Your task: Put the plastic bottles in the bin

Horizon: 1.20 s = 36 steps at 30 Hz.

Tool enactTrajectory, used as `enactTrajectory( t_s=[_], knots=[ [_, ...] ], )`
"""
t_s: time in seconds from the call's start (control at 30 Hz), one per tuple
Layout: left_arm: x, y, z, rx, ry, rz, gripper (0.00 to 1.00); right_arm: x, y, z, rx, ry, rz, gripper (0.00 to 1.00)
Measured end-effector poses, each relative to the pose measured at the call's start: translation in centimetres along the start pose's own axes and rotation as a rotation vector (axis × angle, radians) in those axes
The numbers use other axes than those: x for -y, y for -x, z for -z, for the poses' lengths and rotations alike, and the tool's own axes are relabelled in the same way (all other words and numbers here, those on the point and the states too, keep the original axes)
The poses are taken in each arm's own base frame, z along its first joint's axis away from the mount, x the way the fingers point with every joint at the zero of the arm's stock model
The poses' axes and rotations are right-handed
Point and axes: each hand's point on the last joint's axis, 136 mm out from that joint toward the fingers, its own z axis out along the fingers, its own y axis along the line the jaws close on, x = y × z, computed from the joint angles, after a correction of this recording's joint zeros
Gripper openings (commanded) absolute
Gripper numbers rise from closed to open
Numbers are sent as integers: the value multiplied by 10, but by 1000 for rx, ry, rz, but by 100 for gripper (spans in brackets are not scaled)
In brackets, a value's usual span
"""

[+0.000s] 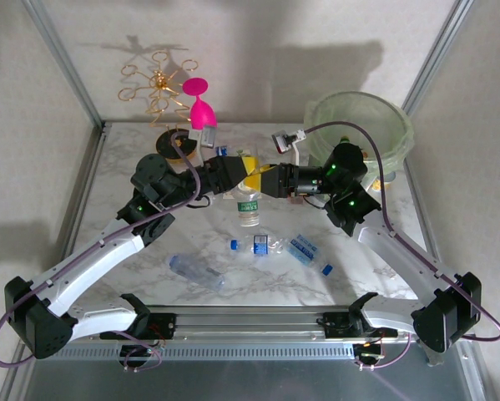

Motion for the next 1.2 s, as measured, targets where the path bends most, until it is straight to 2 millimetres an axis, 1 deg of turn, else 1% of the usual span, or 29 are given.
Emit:
enactTrajectory(
  t_s=[0.13, 0.2, 0.3, 0.37, 0.4, 0.47, 0.57, 0.6, 0.7, 0.77, 0.87, 0.93, 1.03, 1.2],
  knots=[
    [-8, -1, 0, 2, 37, -6, 95, 4, -2, 1, 0, -22, -5, 50],
    [-12, 1, 0, 6, 68, -11, 99, 9, -3, 2, 3, -53, -4, 50],
    [-17, 8, 3, 29, 131, -34, 100, 20, -2, 7, 15, -132, 3, 48],
    [-17, 15, 8, 56, 181, -65, 100, 27, 5, 15, 35, -200, 18, 47],
    [-16, 20, 12, 76, 207, -84, 100, 31, 12, 22, 56, -245, 31, 47],
    [-11, 30, 21, 115, 248, -128, 100, 40, 28, 42, 106, -350, 56, 47],
    [-3, 40, 38, 171, 300, -193, 99, 52, 59, 81, 203, -545, 102, 45],
    [-1, 42, 44, 184, 316, -212, 100, 55, 70, 97, 241, -622, 119, 45],
    [-5, 45, 52, 203, 369, -246, 98, 63, 97, 138, 329, -842, 156, 46],
    [-16, 45, 55, 201, 422, -253, 97, 70, 112, 160, 366, -979, 174, 46],
    [-46, 39, 57, 177, 536, -252, 97, 86, 130, 189, 396, -1182, 204, 46],
    [-69, 34, 60, 151, 622, -248, 97, 102, 136, 209, 393, -1318, 207, 46],
    [-95, 25, 64, 110, 719, -244, 97, 126, 141, 238, 377, -1490, 195, 46],
    [-118, 9, 69, 63, 776, -237, 97, 158, 150, 268, 340, -1677, 177, 44]
  ],
)
